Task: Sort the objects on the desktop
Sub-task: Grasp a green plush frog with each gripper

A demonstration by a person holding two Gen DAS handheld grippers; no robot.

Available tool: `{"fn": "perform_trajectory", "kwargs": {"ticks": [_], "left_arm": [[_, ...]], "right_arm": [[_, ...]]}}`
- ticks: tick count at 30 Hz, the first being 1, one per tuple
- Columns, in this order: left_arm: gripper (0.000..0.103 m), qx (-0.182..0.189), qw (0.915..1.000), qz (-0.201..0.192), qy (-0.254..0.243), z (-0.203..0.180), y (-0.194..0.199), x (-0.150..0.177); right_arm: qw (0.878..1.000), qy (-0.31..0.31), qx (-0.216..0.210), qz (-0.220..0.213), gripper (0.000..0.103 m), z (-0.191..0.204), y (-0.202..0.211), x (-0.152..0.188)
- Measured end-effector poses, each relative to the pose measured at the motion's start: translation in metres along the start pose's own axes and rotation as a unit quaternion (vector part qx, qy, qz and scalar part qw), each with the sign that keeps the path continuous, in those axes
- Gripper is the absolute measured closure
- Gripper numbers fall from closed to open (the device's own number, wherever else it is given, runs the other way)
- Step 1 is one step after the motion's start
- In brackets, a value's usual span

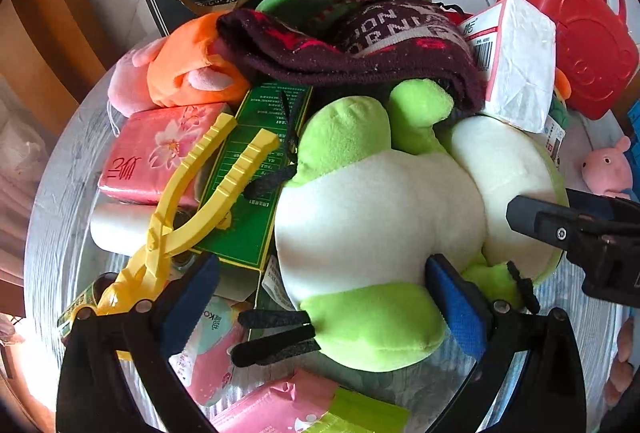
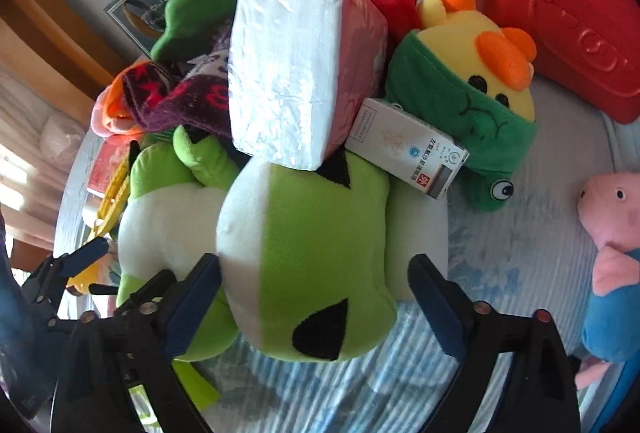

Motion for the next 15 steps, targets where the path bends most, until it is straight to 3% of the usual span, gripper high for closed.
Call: {"fn": "perform_trajectory", "kwargs": {"ticks": [1,5,7,10,15], "left_arm": [[0.000,0.003,1.0000,0.003,0.001,-0.002,-0.001,0.002],[0.000,0.044,0.9958,0.058,0.055,-0.003,-0.023,0.017],[0.000,0.051,0.9949,0.055,0.067,0.000,-0.024,0.018],[0.000,0.047,0.9952,0.058,0.063,0.003,-0.017,0.020],[0.003,0.014,0.9992,0.036,0.014,0.007,0.003,0.022]], "right_arm": [[1.000,-0.005,-0.017,0.002,0.027,0.002,0.001,0.002],[1.000,0.015,-0.008,0.016,0.018,0.007,-0.010,0.006],[0.999,0.025,0.000,0.025,0.017,0.008,-0.015,0.010],[0.999,0.025,-0.001,0.026,0.017,0.008,-0.016,0.010],[0.999,0.016,-0.016,0.028,0.016,0.004,-0.008,0.014]]}}
Point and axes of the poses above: each gripper's, at about its wrist camera, not at the fingertips, and y roughly against the way its jaws point, z to its left, x to its underside, the point moved 5 cm from there along -y, roughly the way its jaws point, and after that the axes turned 13 degrees about -z, right-handed, at the moved point
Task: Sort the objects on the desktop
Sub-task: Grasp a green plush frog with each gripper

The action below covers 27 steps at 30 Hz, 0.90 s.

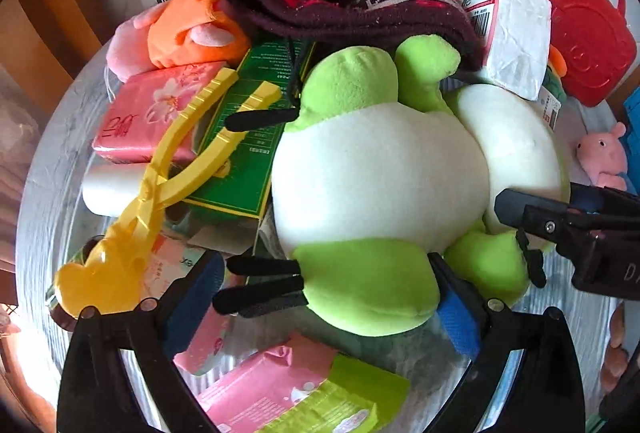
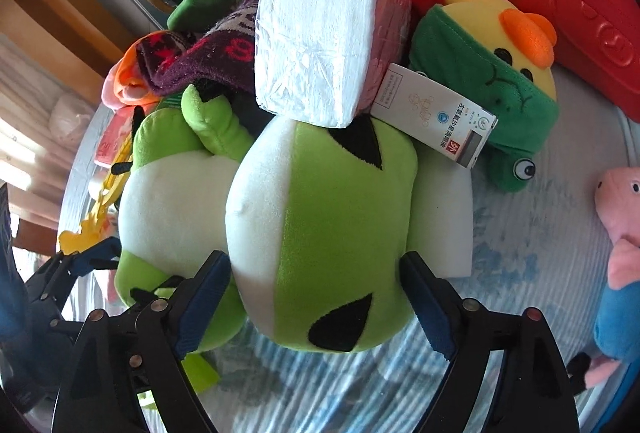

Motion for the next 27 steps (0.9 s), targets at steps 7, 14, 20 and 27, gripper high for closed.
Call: {"fn": "perform_trajectory", "kwargs": {"ticks": [7,14,20,27], "left_arm": [[0.003,0.012,0.9998,0.017,0.006,-0.008,-0.027,0.001],[0.034,0.032,0.9992,-0.012,-0.019,-0.014,-0.010,0.003],[0.039,0.027,0.9983,-0.043,-0.029,-0.016,0.020,0.002],[0.041,0.033,0.9944,-0.090,-0.043,-0.034,0.074,-0.015]], "right_arm": [[1.000,0.002,0.011,0.005,0.012,0.010,-0.012,0.001],[1.000,0.021,0.013,-0.001,0.024,0.016,-0.015,0.003],[0.999,0.024,0.009,-0.039,0.034,0.022,0.008,0.009],[0.996,0.017,-0.019,-0.084,0.036,0.021,0.059,0.016]]}}
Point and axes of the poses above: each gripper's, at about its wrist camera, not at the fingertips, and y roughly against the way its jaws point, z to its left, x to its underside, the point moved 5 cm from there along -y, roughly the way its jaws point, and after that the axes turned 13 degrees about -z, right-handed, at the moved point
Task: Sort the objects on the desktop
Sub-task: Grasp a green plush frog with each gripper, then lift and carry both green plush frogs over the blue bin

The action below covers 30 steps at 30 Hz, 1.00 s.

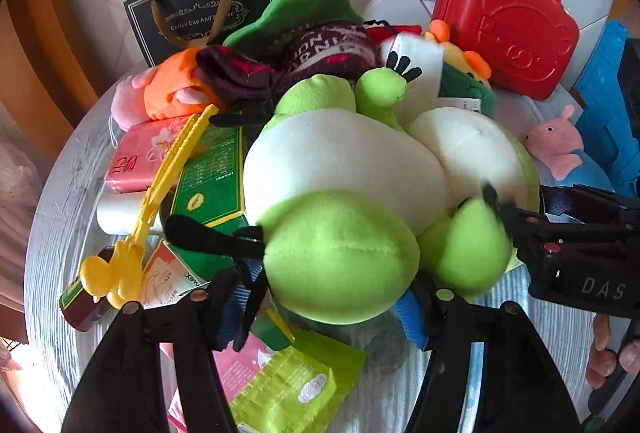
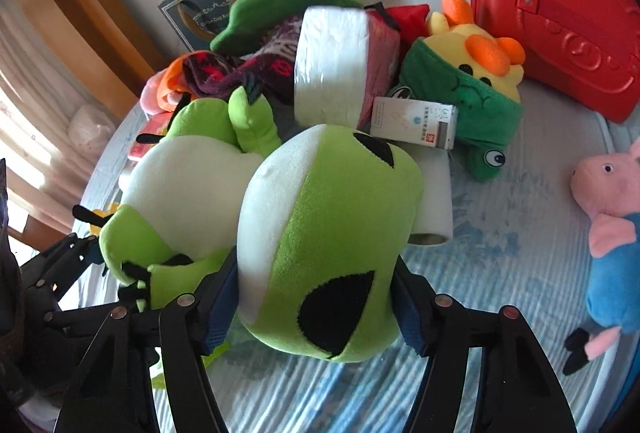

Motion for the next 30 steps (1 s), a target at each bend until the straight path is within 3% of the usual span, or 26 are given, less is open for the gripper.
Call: {"fn": "perform_trajectory", "kwargs": {"ticks": [8,19,30], "left_arm": [[0.041,0.003,0.9981,-0.061,-0.010,-0.051,0.066,-0.005],[0.041,-0.017,0.9875,-0.155,-0.021,-0.116,0.169,-0.013],[0.041,0.044,0.9711,-0.225,-0.065,-0.175,0.260,-0.013]], "right_arm": [[0.997,0.026,-0.016,-0.073,0.036,-0.001,0.089,0.001],[0.983,0.064,-0.040,-0.167,0.036,-0.017,0.210,0.005],[0.968,0.050,0.012,-0.244,0.036,-0.032,0.335,0.034]]}}
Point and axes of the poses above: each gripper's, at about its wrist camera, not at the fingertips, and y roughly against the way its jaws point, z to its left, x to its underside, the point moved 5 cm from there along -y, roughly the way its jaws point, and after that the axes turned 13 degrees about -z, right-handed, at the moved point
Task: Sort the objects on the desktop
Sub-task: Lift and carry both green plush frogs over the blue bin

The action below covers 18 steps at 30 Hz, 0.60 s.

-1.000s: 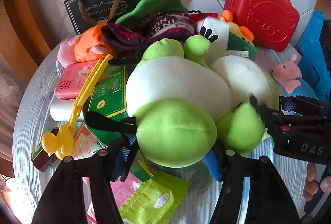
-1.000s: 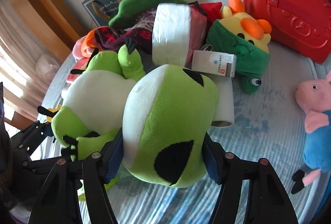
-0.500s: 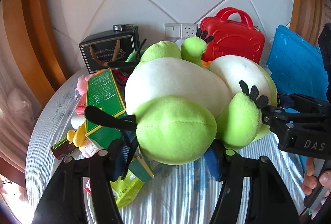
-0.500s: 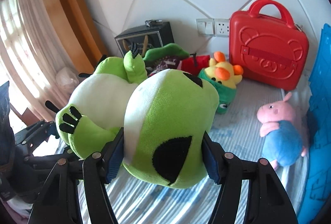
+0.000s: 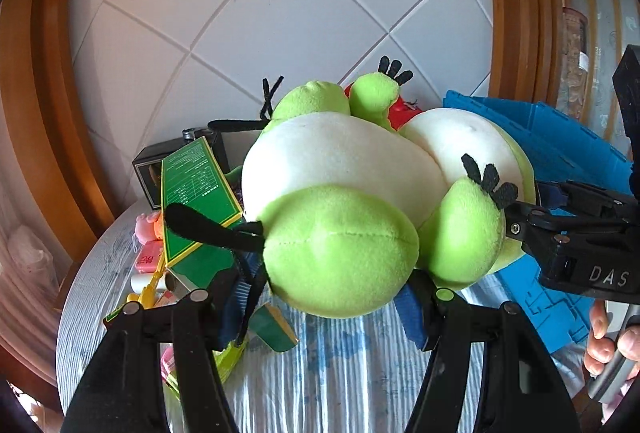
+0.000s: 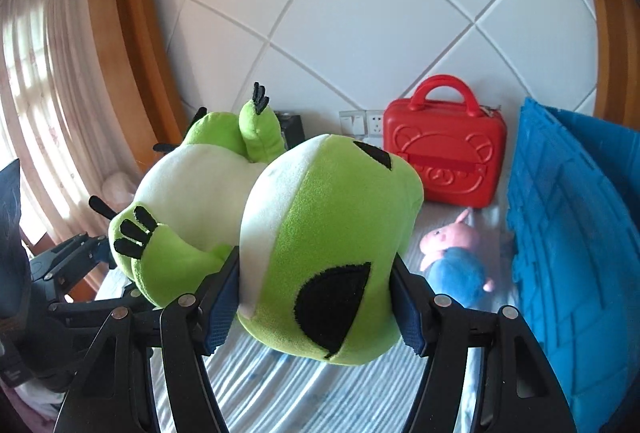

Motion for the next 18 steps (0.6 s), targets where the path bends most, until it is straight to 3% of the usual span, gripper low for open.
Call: {"fn": "perform_trajectory", "kwargs": {"ticks": [9,18], "left_arm": [[0.041,0.086,0.9945,-0.058,-0.015,-0.076,0.060,-0.036],[0.041,0.159,0.9811,-0.098,-0.049,-0.205,0.087,-0.075]], "right_arm": [[0.995,0.009,0.082,-0.061,0.036,-0.016,0.124,-0.024],[0.980,0.000,0.158,-0.118,0.036,-0.092,0.238,-0.040]]}}
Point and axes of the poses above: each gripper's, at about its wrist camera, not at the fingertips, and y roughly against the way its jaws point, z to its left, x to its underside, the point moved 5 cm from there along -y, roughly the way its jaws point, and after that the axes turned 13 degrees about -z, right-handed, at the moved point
